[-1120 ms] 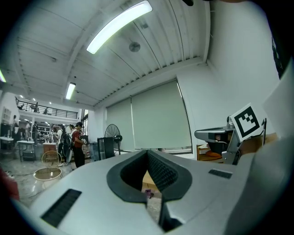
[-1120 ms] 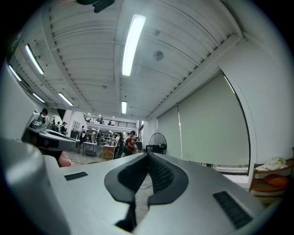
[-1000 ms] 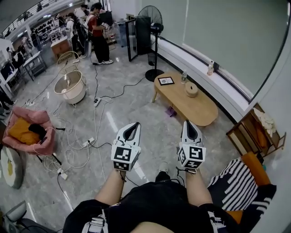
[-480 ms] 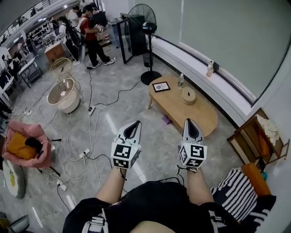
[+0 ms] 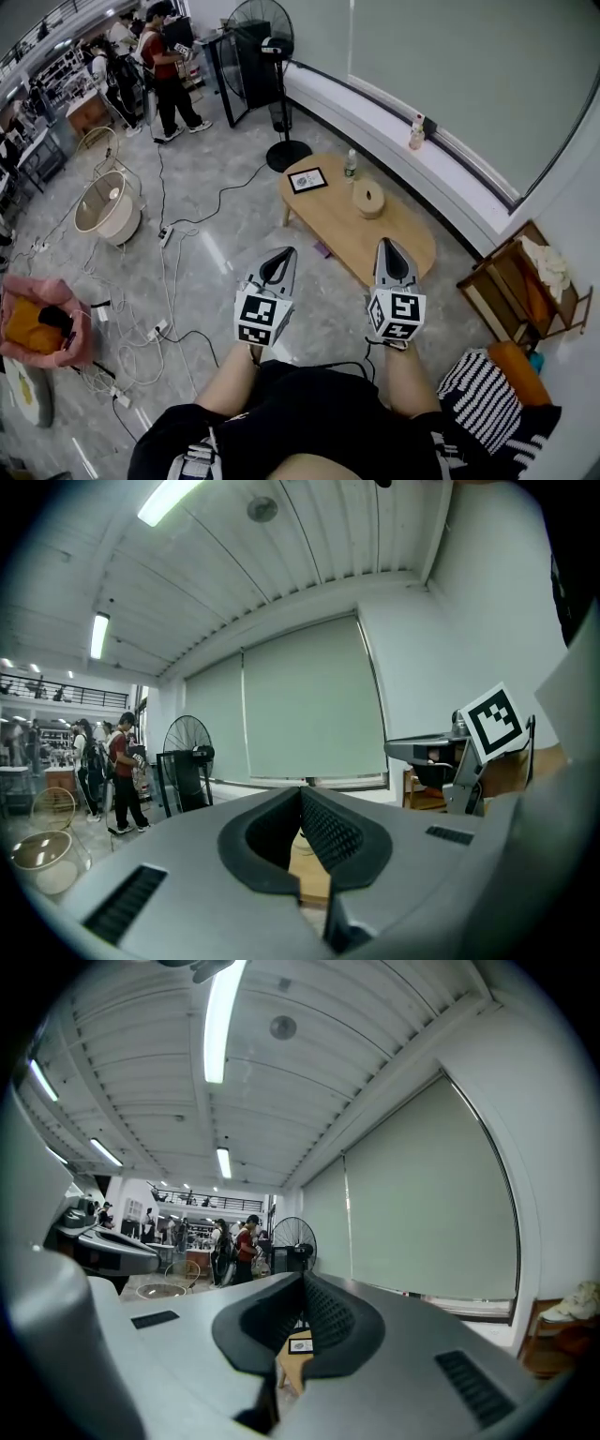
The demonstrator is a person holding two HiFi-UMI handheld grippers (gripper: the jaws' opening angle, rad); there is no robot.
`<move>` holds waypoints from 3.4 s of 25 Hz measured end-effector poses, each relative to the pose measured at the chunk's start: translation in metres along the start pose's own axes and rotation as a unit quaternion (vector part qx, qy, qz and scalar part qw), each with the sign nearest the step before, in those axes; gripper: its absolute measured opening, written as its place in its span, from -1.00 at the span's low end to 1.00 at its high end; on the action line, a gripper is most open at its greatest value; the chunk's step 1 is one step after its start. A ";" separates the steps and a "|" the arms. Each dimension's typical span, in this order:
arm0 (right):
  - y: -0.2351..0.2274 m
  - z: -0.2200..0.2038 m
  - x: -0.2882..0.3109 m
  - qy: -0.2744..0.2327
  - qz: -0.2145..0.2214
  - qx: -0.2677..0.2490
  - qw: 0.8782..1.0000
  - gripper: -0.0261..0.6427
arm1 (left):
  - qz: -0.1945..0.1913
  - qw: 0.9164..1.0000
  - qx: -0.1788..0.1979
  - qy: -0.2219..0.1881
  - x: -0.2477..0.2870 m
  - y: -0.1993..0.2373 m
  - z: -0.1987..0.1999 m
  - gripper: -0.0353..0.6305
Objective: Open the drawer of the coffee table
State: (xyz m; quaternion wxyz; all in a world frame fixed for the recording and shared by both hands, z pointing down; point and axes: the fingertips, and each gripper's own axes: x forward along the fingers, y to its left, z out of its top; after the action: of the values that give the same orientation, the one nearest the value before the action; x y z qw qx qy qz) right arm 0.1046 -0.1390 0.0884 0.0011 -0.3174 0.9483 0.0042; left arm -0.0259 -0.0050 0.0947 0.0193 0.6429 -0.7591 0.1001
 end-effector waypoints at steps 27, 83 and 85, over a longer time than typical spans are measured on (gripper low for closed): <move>-0.091 -0.028 0.167 0.039 -0.193 -0.009 0.980 -0.87 | -0.249 0.968 0.021 -0.022 0.286 0.068 0.019 -0.85; -0.151 -0.603 0.064 0.108 -0.363 0.053 0.924 -0.87 | -0.263 0.960 0.068 0.076 0.421 0.093 -0.544 -0.85; -0.154 -0.649 0.060 0.104 -0.361 0.051 0.925 -0.87 | -0.261 0.959 0.086 0.064 0.429 0.088 -0.588 -0.85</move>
State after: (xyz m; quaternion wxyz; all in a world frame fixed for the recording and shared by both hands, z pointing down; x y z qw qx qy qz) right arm 0.1504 -0.3038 0.7362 -0.0800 -0.6364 0.7632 -0.0784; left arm -0.2445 -0.3048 0.7274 0.0377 0.8100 -0.5508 0.1979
